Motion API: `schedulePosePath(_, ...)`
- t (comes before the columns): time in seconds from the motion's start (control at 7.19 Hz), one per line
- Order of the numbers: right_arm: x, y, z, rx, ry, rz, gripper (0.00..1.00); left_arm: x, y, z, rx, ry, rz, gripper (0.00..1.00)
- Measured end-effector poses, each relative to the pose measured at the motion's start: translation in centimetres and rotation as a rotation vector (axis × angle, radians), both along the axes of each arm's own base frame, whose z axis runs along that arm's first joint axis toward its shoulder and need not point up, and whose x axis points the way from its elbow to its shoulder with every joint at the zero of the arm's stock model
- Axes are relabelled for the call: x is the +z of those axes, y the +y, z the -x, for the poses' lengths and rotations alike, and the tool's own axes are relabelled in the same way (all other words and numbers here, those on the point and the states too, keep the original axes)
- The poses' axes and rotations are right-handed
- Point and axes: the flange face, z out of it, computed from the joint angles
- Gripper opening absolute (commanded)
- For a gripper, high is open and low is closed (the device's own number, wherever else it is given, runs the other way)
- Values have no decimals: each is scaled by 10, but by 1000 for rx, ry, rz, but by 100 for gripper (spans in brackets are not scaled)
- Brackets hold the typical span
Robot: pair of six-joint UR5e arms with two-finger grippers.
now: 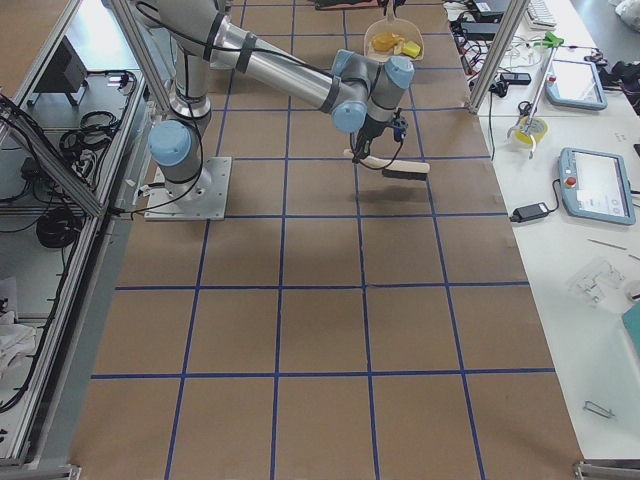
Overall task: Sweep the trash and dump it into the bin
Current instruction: 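Lift the dustpan toward the bin with the left gripper while the right withdraws the brush, then tip the dustpan over the black bin with the left gripper to dump the trash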
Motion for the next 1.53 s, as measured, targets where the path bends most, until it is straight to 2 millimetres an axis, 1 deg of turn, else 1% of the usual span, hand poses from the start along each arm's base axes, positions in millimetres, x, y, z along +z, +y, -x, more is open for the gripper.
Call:
schedulePosePath(0.14, -9, 7, 29, 40, 11, 0, 0, 18, -1, -21, -5, 1, -16, 5)
schedulePosePath(0.28, -12, 17, 46, 70, 41, -14, 0, 34, 0, -46, -15, 1, -27, 4)
schedulePosePath(0.56, -12, 28, 63, 96, 75, -33, 0, 60, 9, -97, -39, 10, -47, 4)
schedulePosePath(0.83, -14, 31, 75, 88, 71, -40, 0, 81, 26, -159, -66, 43, -54, 3)
schedulePosePath(0.97, -15, 31, 77, 84, 69, -42, 0, 96, 39, -197, -88, 59, -56, 3)
schedulePosePath(1.11, -16, 31, 77, 80, 60, -40, 0, 115, 55, -240, -110, 73, -56, 3)
schedulePosePath(1.25, -17, 31, 76, 83, 42, -35, 0, 134, 74, -293, -139, 78, -57, 2)
schedulePosePath(1.39, -16, 31, 75, 92, 28, -32, 0, 148, 95, -349, -177, 72, -57, 2)
schedulePosePath(1.53, -16, 31, 75, 97, 22, -31, 0, 153, 115, -397, -202, 64, -55, 2)
